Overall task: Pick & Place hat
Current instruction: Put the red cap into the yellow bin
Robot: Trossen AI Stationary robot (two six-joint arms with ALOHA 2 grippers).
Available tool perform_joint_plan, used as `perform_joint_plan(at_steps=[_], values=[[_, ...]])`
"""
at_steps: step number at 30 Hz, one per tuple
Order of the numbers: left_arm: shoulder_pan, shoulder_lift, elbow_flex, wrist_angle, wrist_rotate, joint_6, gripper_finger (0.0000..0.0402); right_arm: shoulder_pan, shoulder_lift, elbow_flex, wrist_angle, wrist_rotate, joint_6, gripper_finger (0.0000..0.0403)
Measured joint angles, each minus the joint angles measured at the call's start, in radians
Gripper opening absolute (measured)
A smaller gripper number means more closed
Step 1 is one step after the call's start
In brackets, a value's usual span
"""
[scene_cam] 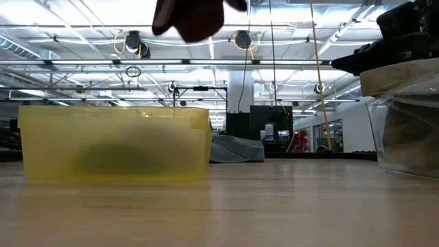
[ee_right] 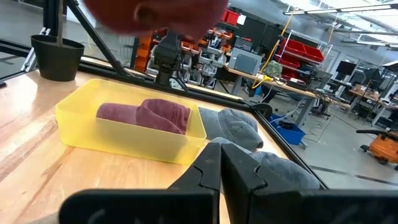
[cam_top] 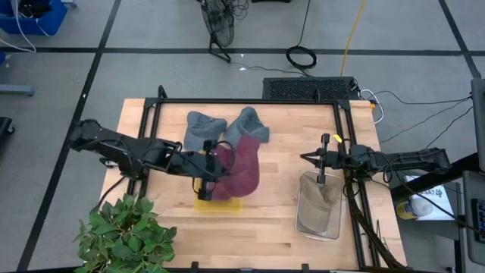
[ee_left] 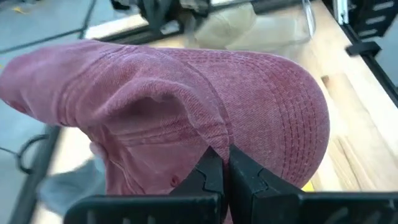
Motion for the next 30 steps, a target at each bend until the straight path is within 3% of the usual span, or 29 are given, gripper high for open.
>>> perform_joint_plan(at_steps=[5, 11, 21, 30], values=[[0.034, -0.016, -0.187, 0.022, 0.052, -0.055, 0.0004, 0.000, 0.000, 0.000, -0.002, -0.001, 0.001, 0.0000], [0.038, -0.017, -0.312, 0.010, 0.051, -0.109, 0.0004, 0.000, 0.000, 0.000, -0.002, -0.001, 0.000, 0.0000], [0.038, 0.010, -0.363, 0.038, 0.114, -0.112, 0.0003, 0.000, 0.000, 0.000, -0.002, -0.002, 0.002, 0.0000], [0.052, 0.121, -0.362, 0.046, 0.149, -0.097, 0.0004, 0.000, 0.000, 0.000, -0.002, -0.002, 0.002, 0.0000]])
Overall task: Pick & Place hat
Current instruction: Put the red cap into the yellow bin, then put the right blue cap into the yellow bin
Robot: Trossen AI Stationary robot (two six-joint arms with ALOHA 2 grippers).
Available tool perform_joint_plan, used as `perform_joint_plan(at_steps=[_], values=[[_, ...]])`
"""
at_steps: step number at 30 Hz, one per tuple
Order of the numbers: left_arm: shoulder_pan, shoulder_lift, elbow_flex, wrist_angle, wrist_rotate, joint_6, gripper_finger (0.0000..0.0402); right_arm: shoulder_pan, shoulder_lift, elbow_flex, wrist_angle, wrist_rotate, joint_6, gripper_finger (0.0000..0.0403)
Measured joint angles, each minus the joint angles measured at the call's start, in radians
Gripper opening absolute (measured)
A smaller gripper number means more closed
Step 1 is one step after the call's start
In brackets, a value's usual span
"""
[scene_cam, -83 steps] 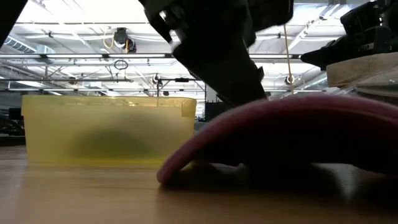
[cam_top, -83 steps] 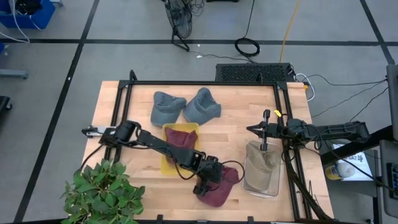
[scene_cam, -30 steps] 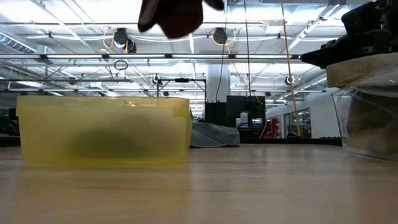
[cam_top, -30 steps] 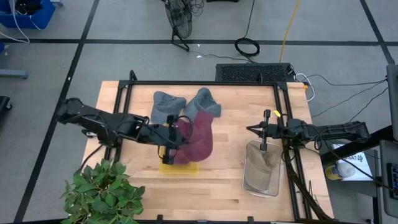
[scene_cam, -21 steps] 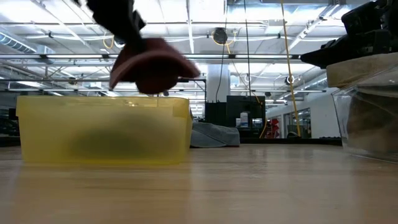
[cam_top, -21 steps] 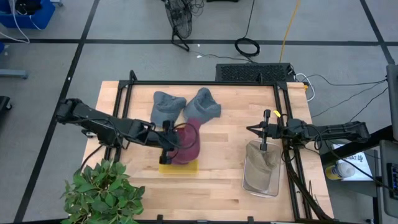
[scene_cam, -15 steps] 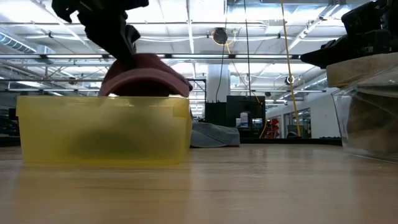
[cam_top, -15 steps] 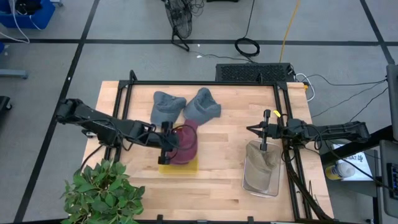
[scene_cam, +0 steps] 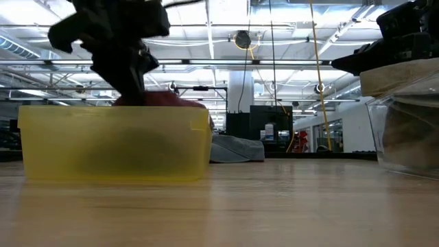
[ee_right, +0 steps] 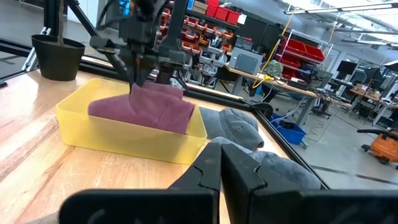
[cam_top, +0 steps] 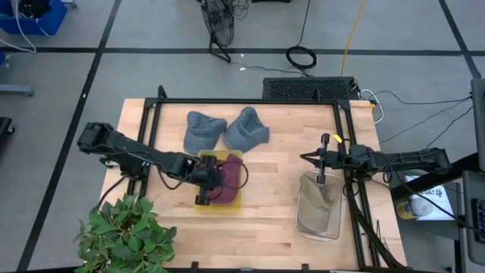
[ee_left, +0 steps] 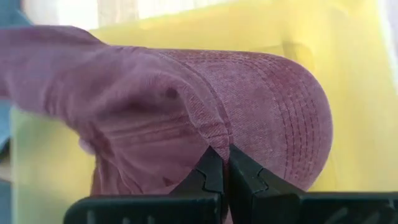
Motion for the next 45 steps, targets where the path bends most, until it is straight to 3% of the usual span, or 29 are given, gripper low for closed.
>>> perform_joint_plan(at_steps=[8, 15, 28, 36, 40, 45], values=[[0.024, 0.104, 0.005, 0.002, 0.062, 0.004, 0.0006, 0.000, 0.001, 0.000, 0.000, 0.000, 0.000, 0.0000], [0.026, 0.121, 0.004, 0.017, 0.077, 0.026, 0.0006, 0.000, 0.001, 0.000, -0.001, 0.000, 0.000, 0.0000], [0.017, 0.005, 0.045, -0.050, 0.068, -0.053, 0.0105, 0.000, 0.001, 0.000, -0.001, -0.001, 0.008, 0.0000], [0.018, -0.133, 0.047, -0.058, -0.089, 0.006, 0.0163, 0.000, 0.001, 0.000, -0.001, 0.000, 0.008, 0.0000], [0.020, -0.233, 0.032, -0.047, -0.129, 0.165, 0.0140, 0.000, 0.002, 0.000, -0.001, -0.001, 0.009, 0.0000], [0.084, -0.410, -0.053, 0.071, -0.100, 0.264, 0.0058, 0.000, 0.002, 0.000, -0.004, -0.001, 0.009, 0.0000]])
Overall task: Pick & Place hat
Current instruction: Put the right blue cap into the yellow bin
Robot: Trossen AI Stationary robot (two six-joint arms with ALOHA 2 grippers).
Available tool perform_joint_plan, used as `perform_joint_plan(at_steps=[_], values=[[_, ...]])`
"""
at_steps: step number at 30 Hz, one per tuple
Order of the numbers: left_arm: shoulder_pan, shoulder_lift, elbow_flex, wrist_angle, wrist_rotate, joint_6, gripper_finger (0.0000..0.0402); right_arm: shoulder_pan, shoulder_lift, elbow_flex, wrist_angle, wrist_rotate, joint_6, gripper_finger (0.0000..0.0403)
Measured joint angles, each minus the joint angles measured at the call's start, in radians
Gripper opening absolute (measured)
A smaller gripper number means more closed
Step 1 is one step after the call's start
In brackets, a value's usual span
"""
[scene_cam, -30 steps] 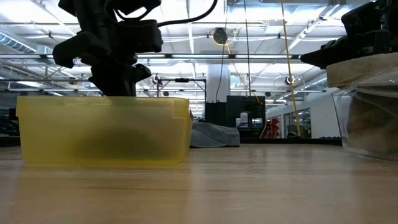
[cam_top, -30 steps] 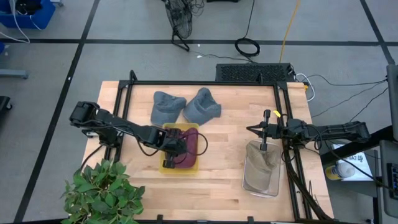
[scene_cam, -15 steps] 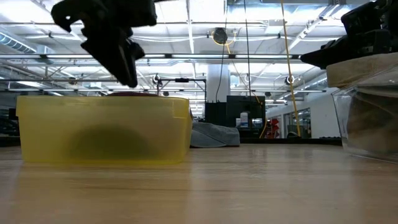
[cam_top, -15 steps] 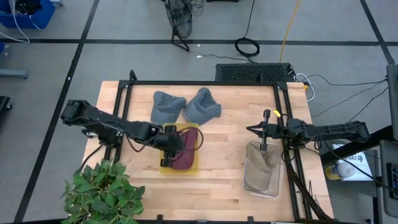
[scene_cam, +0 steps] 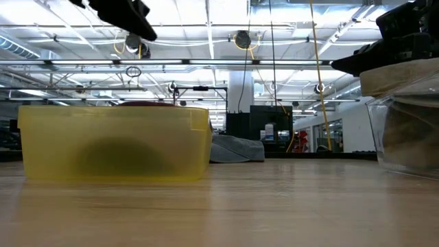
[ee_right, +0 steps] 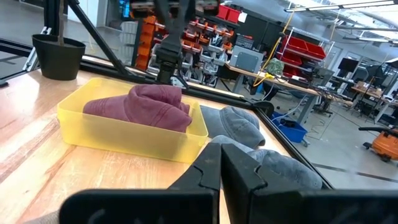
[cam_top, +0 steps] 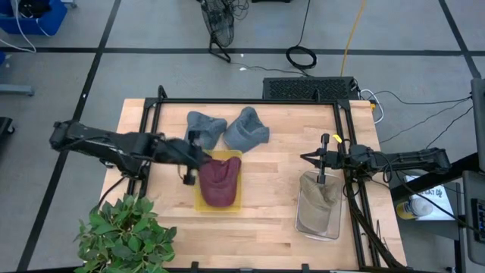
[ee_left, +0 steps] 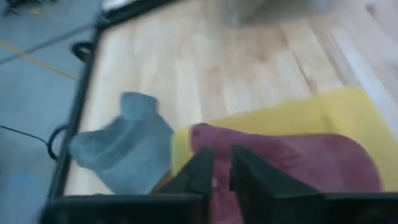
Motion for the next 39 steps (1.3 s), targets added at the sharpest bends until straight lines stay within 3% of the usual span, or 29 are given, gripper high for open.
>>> perform_joint_plan(at_steps=[3, 11, 16, 21, 36, 39], values=[[0.078, -0.129, -0.130, 0.130, 0.072, 0.016, 0.0011, 0.000, 0.000, 0.000, 0.000, 0.000, -0.001, 0.0000], [0.269, -0.392, -0.523, 0.498, 0.175, -0.032, 0.0005, 0.000, 0.000, 0.000, 0.018, 0.002, -0.013, 0.0000], [0.296, -0.435, -0.745, 0.967, 0.235, -0.080, 0.0008, 0.000, 0.000, 0.000, 0.077, 0.004, -0.015, 0.0000], [0.315, -0.432, -0.895, 1.166, 0.234, -0.054, 0.0006, 0.000, -0.001, 0.000, 0.102, 0.003, -0.020, 0.0000], [0.334, -0.433, -0.916, 1.079, 0.226, -0.038, 0.0007, 0.000, 0.000, 0.000, 0.162, 0.009, -0.110, 0.0000], [0.334, -0.433, -0.916, 1.056, 0.225, -0.032, 0.0005, 0.000, -0.001, 0.000, 0.197, 0.057, -0.140, 0.0000]])
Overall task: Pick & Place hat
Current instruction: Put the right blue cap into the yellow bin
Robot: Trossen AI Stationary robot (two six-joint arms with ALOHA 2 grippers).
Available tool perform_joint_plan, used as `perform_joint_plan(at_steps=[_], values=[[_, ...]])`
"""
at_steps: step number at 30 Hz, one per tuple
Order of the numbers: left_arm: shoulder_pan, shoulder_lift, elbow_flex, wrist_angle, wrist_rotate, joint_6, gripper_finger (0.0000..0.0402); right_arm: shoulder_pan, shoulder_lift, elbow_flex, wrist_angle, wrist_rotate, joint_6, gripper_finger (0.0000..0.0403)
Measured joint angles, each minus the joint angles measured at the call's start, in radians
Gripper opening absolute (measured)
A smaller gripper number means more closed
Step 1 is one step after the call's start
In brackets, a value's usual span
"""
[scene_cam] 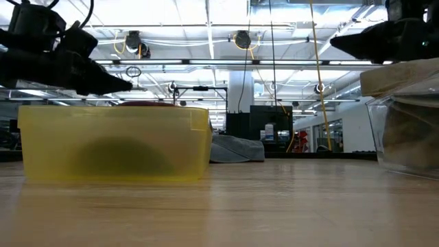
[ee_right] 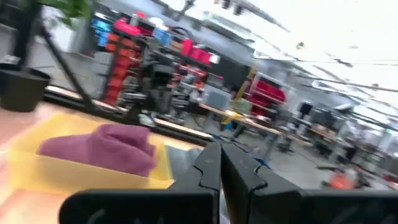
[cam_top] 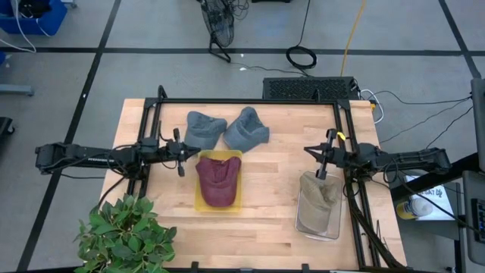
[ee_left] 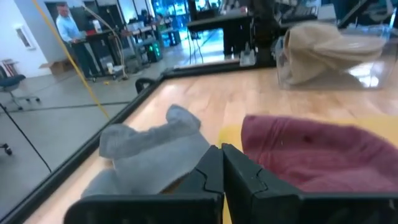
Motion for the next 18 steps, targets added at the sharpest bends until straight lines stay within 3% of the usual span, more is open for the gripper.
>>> perform_joint_plan(at_steps=[7, 13, 18], values=[[-0.009, -0.060, 0.000, 0.002, 0.001, 0.033, 0.0003, 0.005, 0.000, 0.000, -0.013, 0.046, 0.048, 0.0000], [-0.030, -0.215, 0.000, -0.155, 0.000, 0.064, 0.0003, 0.034, -0.032, 0.000, -0.017, 0.039, 0.115, 0.0000], [-0.030, -0.330, 0.000, -0.253, 0.009, 0.067, 0.0002, 0.037, -0.087, 0.000, -0.021, -0.162, 0.200, 0.0000]])
